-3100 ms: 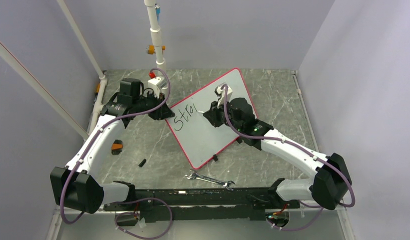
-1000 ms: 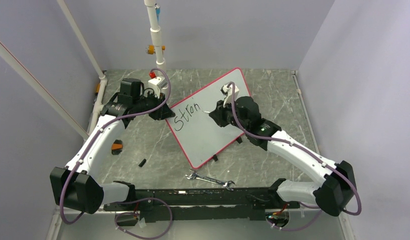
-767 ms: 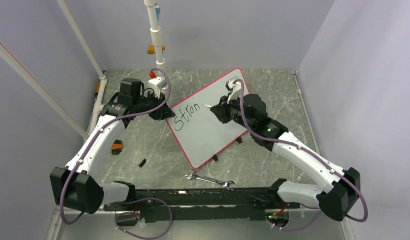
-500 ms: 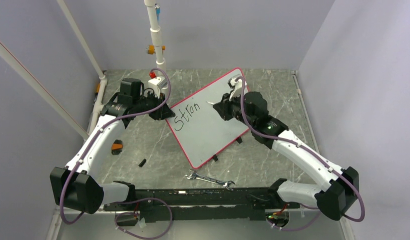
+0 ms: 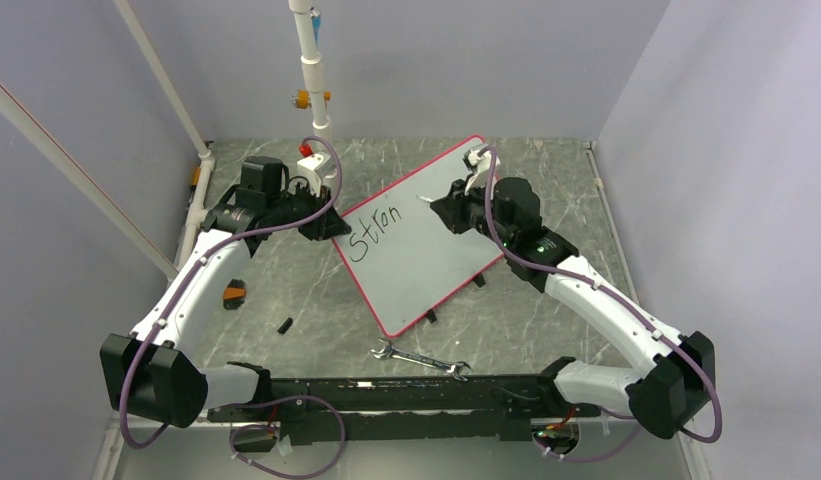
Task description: Write a sentence on the whiteboard
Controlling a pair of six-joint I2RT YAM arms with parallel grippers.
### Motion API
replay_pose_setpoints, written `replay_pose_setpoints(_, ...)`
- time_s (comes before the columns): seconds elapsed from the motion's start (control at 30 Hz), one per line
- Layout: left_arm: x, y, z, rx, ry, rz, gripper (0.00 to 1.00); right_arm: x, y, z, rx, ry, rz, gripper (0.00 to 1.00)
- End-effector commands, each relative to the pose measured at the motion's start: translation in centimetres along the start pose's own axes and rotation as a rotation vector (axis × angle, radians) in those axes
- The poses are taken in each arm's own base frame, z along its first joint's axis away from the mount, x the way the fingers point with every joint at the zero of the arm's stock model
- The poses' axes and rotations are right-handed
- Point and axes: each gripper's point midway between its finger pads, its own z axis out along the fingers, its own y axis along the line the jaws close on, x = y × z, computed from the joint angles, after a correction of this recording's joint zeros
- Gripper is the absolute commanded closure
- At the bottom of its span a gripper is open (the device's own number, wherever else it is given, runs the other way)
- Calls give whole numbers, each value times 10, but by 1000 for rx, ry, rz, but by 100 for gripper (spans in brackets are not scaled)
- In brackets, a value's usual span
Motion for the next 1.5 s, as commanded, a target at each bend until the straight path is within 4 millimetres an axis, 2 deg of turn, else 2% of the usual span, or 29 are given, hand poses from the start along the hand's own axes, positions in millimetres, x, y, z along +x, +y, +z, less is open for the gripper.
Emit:
replay_pose_setpoints(0.0, -11, 19, -4, -107, -25, 130, 100, -25, 10, -4, -62, -101, -14, 100)
replay_pose_setpoints(0.2, -10, 18, -4, -110, -24, 136, 100, -23, 14, -4, -111, -110, -17, 100)
replay_pose_setpoints(0.7, -9, 16, -4, -116, -18, 147, 100, -17, 10, 0, -128, -106, 1, 100)
replay_pose_setpoints(1.47, -6, 19, -2, -128, -4, 147, 100, -13, 2, 26, -104, -78, 7, 100)
